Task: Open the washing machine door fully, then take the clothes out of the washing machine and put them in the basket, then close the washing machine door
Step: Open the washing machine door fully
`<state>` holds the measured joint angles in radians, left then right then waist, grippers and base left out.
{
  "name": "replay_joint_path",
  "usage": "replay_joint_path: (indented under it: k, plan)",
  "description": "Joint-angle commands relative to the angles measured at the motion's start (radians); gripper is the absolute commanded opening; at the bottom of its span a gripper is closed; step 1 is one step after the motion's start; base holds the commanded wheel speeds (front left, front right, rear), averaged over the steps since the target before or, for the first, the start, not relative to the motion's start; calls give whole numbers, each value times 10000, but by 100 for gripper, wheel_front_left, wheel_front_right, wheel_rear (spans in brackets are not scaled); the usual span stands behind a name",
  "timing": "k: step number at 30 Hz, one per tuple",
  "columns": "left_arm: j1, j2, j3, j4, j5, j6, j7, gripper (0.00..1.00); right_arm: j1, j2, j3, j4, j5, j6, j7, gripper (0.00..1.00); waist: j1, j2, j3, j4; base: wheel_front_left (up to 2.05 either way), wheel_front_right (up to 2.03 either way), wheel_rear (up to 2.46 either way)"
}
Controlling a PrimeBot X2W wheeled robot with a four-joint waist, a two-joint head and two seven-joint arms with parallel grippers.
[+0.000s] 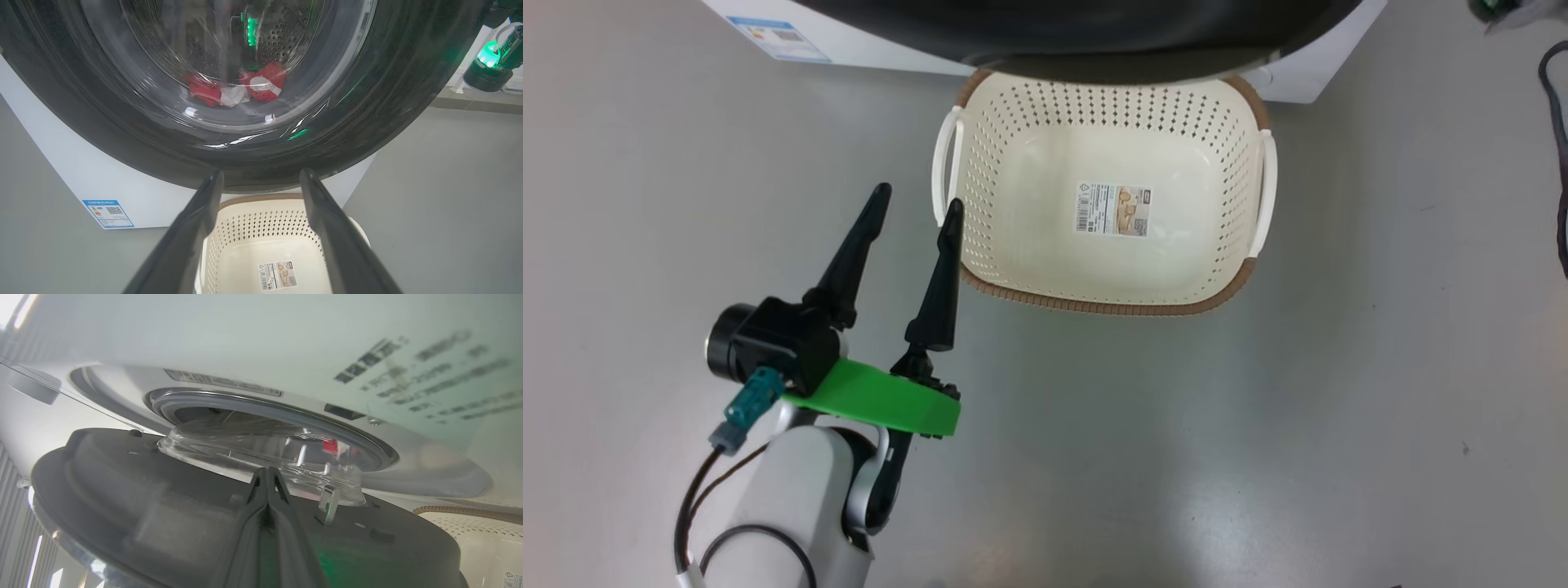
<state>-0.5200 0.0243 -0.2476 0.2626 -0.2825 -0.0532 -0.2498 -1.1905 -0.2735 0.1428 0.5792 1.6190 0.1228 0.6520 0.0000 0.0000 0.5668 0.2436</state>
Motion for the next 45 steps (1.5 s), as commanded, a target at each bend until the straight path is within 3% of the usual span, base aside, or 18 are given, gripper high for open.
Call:
replay_joint_path:
  k: [1,14,28,29,30,31,41,45]
  plan:
    - [57,260,333,-169,35,34,-120,100,290,363,215,-346,-75,79,194,0,0,0,-108,-36,0,0,0]
    - [352,260,533,66,104,68,-120,100,1152,620,516,-540,-92,79,610,0,0,0,-940,-221,0,0,0]
    - [544,260,784,-9,287,16,-120,100,1965,878,555,-882,-161,79,545,0,0,0,-1153,-413,0,0,0]
    - [542,260,789,-10,290,18,-120,100,1997,880,512,-890,-214,79,415,8,0,0,-1152,-431,0,0,0]
    - [540,260,794,-8,291,20,-120,100,2037,886,468,-876,-287,79,243,82,0,0,-1156,-452,0,0,0]
    - [536,260,795,-9,285,14,-120,100,2080,910,419,-856,-318,79,105,100,0,0,-1162,-476,0,0,0]
    - [498,260,801,-77,271,28,-120,100,2804,819,-272,-1624,-974,79,-2012,100,0,0,-1203,-748,0,0,0]
    - [462,260,835,-75,305,18,-120,100,3427,622,-148,-2353,-1758,79,-3188,100,0,0,-1242,-936,0,0,0]
